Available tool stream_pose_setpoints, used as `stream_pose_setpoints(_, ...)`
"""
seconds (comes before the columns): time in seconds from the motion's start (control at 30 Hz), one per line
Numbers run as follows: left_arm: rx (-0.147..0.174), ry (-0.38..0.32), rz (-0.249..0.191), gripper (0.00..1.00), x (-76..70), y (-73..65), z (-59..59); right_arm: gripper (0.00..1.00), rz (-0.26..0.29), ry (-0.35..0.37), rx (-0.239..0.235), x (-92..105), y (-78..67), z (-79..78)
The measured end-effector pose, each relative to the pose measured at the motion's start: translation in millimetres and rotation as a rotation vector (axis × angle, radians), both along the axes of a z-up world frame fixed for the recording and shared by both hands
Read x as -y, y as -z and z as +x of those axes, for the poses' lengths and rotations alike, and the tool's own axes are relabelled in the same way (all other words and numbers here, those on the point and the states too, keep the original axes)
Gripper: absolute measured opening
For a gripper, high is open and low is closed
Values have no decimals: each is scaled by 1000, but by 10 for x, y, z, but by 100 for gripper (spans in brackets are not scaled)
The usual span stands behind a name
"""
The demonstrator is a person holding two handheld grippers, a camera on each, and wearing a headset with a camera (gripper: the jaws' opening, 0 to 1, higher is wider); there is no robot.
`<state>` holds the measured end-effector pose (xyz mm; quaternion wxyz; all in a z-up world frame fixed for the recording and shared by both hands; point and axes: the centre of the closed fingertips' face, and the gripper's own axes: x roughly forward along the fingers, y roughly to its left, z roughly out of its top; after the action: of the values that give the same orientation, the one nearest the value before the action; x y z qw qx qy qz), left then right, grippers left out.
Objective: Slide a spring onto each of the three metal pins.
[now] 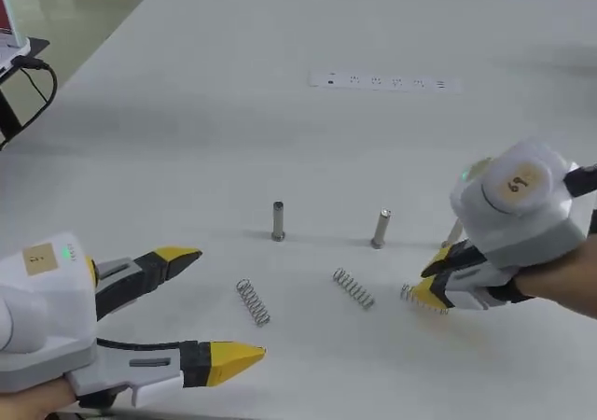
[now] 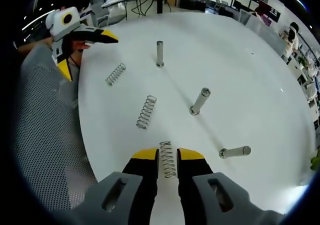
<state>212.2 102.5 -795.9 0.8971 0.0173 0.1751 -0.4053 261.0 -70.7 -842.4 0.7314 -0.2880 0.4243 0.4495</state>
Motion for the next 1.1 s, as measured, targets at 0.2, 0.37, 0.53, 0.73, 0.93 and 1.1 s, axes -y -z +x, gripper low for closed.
stream_pose_setpoints(0.2,1,-3,-5,76,0,-8,4,12,-34,-40,-18,-38,60,10)
stream_pose_setpoints(0.37,2,-5,-8,76,-3,-14,8,12,-59,-62,-28,-65,94,8)
stream_pose_setpoints(0.53,2,-6,-9,76,-7,-15,11,11,-99,-82,-35,-48,141,4)
stream_pose_setpoints(0.73,2,-5,-11,75,-9,-16,12,10,-125,-102,-41,-40,167,-3)
stream_pose_setpoints(0.93,3,-6,-13,75,-12,-20,17,8,-127,-103,-51,-39,174,-7)
stream_pose_setpoints(1.1,3,-4,-12,75,-8,-22,17,8,-111,-86,-46,-34,124,6)
